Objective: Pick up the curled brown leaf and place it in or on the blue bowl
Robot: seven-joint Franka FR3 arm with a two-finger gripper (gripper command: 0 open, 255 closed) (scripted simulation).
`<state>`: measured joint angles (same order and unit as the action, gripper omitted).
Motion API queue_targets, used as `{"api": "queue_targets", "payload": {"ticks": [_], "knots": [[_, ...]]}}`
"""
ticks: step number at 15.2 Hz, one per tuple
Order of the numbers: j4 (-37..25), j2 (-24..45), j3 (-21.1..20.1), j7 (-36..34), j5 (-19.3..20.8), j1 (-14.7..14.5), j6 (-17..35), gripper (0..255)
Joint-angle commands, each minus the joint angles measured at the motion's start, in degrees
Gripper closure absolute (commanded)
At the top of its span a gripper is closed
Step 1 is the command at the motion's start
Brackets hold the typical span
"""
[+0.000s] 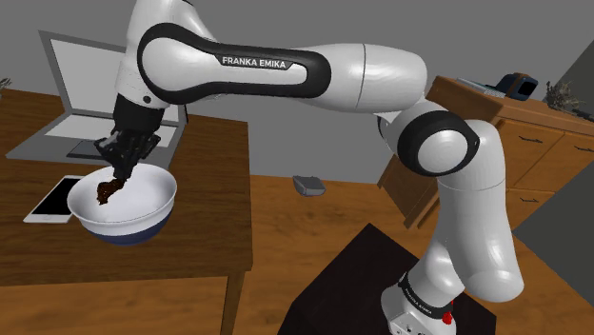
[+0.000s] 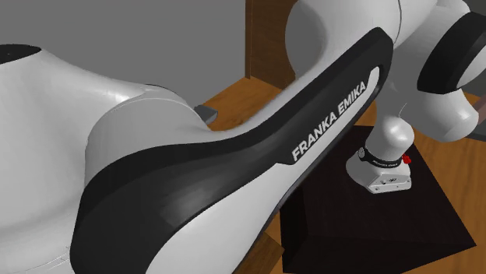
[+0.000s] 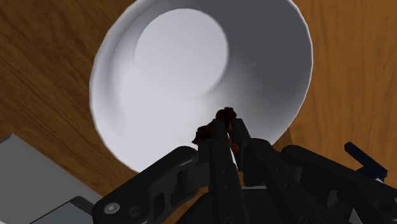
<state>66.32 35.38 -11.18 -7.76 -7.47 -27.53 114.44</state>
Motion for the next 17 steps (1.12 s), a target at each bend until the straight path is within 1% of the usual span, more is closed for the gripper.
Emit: {"api": "queue_targets", "payload": {"ticks": [1,3,11,12,17], "knots": [[1.79,-0.18,-0.03,0.26,-0.12,0.06,1.62,255],[3.14,-0.11,-0.04,0.53,-0.21,0.12,3.02,255],[3.14,-0.11,-0.04,0.53,-0.21,0.12,3.02,255],[3.14,-0.11,-0.04,0.53,-0.21,0.12,3.02,0],[3.14,-0.11,-0.04,0.53,-0.21,0.12,3.02,0]]}}
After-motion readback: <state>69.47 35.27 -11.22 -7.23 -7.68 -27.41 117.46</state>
